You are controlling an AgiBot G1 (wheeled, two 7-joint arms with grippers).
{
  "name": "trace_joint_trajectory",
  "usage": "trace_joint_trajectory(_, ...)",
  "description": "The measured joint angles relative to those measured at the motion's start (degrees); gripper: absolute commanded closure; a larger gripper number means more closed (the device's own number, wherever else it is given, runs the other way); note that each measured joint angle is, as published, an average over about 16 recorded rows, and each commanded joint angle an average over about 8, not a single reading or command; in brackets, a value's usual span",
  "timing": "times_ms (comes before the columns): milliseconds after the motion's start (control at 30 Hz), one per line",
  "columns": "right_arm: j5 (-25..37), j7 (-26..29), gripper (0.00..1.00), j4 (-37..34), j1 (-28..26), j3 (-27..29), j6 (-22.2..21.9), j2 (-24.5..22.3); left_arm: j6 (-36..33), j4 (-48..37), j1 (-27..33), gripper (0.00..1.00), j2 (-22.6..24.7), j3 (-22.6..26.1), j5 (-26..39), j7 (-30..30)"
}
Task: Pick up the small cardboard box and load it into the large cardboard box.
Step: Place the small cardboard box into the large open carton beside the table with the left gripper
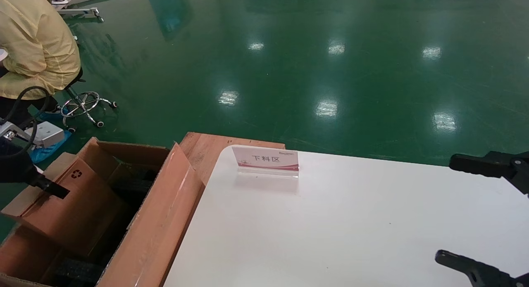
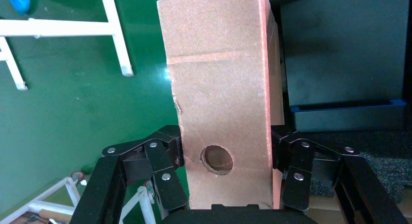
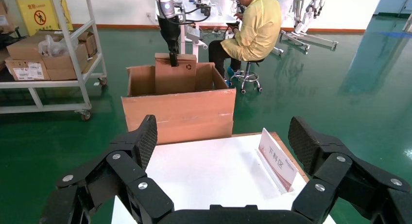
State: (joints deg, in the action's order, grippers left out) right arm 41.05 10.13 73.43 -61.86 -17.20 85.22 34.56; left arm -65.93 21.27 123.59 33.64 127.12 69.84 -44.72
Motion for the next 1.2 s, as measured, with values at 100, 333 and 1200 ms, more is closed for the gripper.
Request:
trace_joint_trajectory(100,0.0,0.0,0.0,0.0,0.0,0.0,0.0,0.0,-0.1,-1.3,-1.3,0.95,0.3,-0.3,-0.8,0.6)
trace_joint_trajectory(333,0.0,0.0,0.0,0.0,0.0,0.0,0.0,0.0,-0.5,-3.3,-3.3,0.11,1.0,-0.8,-2.1,1.4)
trace_joint_trajectory(1200,0.0,0.0,0.0,0.0,0.0,0.0,0.0,0.0,-0.6,-3.3,-3.3,0.0,1.0,-0.8,-2.1,1.5)
